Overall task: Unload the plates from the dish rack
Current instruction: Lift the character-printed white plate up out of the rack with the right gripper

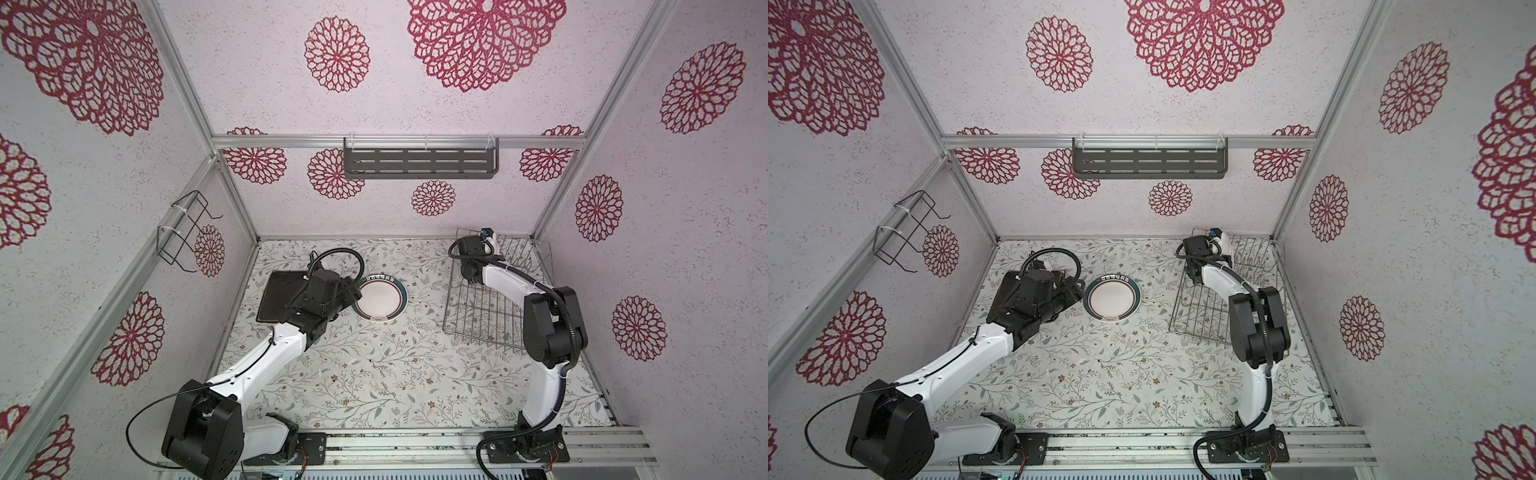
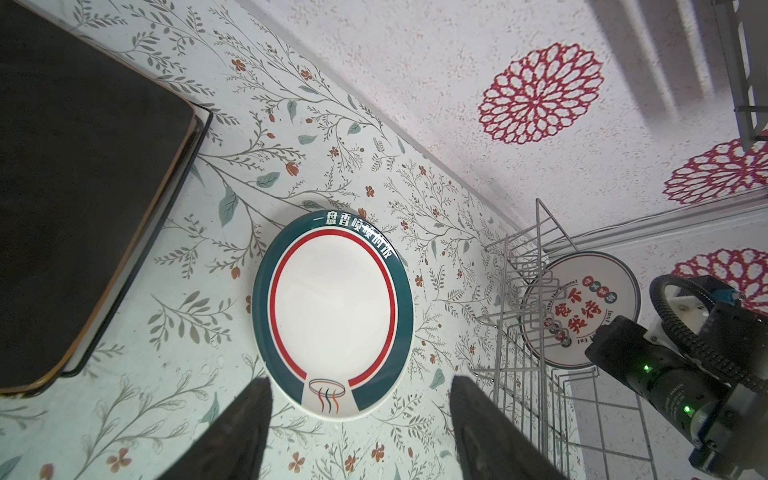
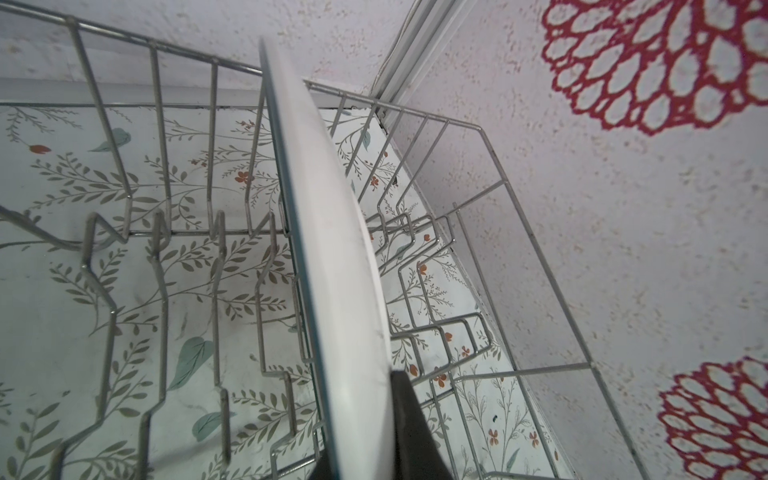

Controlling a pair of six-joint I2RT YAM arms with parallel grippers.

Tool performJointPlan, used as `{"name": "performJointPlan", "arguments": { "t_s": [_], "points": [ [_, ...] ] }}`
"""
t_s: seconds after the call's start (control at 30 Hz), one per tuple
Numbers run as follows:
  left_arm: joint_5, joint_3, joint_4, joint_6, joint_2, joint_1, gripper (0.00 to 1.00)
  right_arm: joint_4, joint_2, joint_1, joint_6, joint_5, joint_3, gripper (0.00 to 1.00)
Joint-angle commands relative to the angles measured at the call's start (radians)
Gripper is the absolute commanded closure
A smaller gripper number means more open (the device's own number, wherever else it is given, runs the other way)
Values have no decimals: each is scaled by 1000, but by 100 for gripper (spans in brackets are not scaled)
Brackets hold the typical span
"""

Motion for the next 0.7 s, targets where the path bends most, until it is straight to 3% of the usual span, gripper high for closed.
{"name": "performJointPlan", "arguments": {
  "t_s": [0.0,0.2,0.43,0.67],
  "points": [
    [2,7,15,11,-3,-5,28,2,-34,-2,-18,23,10,87],
    [13,5,22,5,2,-5,28,4,-47,1,-25,32,10,89],
    [18,5,24,2,2,-5,28,23,-59,2,-52,40,11,99],
    [22,5,26,0,0,-5,28,43,-71,10,-76,74,7,100]
  ]
}}
